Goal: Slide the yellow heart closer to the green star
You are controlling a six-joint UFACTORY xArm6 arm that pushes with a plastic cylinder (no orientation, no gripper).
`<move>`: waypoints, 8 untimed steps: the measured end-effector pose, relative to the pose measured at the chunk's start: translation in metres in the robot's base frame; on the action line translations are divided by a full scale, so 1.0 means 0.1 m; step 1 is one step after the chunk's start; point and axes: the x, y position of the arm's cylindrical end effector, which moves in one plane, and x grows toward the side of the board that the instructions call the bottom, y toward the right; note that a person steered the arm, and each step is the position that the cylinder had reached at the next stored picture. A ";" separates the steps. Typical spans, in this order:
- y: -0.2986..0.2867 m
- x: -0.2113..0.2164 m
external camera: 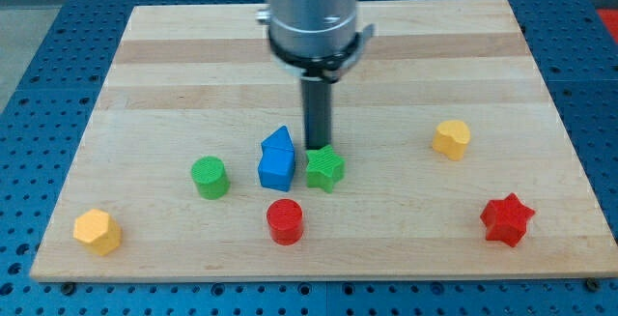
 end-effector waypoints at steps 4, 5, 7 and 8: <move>1.62 -0.36; 2.03 -0.28; 1.84 -0.10; 1.55 -0.06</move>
